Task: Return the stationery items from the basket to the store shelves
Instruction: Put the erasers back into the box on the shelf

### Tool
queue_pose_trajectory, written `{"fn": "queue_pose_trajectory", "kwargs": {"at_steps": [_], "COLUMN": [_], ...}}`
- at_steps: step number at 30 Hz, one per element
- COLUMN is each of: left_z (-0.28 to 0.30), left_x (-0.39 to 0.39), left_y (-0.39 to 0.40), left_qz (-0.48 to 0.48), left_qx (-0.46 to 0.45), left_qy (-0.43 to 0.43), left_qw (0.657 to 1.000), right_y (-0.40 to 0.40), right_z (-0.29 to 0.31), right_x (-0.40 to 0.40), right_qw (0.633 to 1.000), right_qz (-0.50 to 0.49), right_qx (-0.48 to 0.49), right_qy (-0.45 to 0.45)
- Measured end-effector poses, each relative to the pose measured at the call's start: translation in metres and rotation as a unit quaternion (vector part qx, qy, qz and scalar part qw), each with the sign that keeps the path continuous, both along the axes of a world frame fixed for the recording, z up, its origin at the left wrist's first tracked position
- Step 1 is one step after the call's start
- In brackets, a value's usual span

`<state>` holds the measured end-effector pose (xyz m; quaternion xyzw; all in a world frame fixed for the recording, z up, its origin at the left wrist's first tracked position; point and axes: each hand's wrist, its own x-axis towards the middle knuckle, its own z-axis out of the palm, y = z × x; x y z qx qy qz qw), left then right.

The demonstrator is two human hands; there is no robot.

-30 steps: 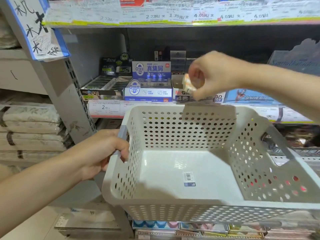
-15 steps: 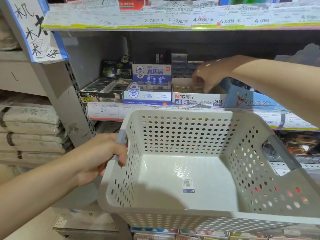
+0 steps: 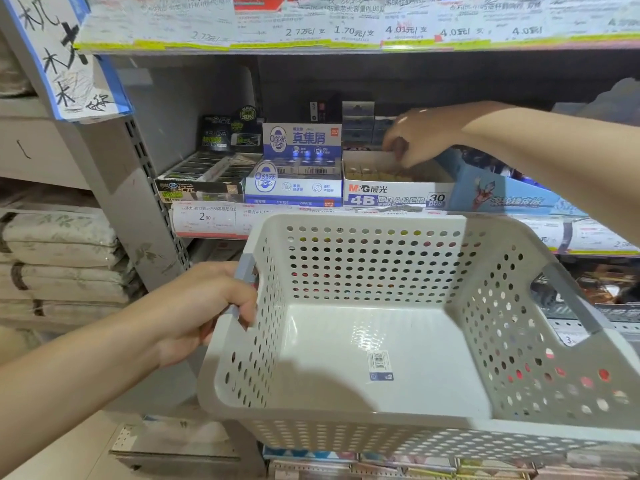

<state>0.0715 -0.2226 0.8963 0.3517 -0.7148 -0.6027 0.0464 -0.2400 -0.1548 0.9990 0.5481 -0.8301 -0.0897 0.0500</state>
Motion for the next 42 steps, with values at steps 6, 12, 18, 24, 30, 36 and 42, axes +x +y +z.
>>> {"fn": "queue_pose_trajectory", "kwargs": {"at_steps": [6,12,18,24,30,36,42], "left_z": [-0.001,0.001,0.002,0.005,0.003,0.003,0.004], "left_x": [-0.002,-0.001,0.001,0.003,0.006,0.008,0.013], "left_y": [0.0,0.002,0.0,0.0,-0.003,-0.004,-0.008], "left_qz": [0.018,0.026,0.017,0.012,0.017,0.034,0.02], "left_qx": [0.004,0.011,0.013,0.013,0.016,0.017,-0.002], "left_qy": [-0.003,-0.002,0.006,-0.003,0.002,0.005,0.0], "left_qw": [1.0,1.0,1.0,1.0,1.0,0.999,1.0], "right_y": [-0.01,-0.004,0.0,0.002,-0.005,-0.004,-0.004], "right_z": [-0.018,-0.018,-0.026,-0.022,-0.029,-0.03,-0.034], "right_x": [0.001,-0.003,-0.008,-0.007,-0.011,-0.003,0.015], "right_qw": [0.997,0.999,0.993,0.988,0.987,0.988,0.99], "right_qz": [-0.061,-0.015,-0.023,-0.026,-0.029,-0.035,-0.077], "right_qx": [0.047,0.013,-0.071,-0.059,-0.091,-0.106,-0.087], "right_qy": [0.022,-0.049,-0.094,-0.143,-0.131,-0.11,-0.076]}}
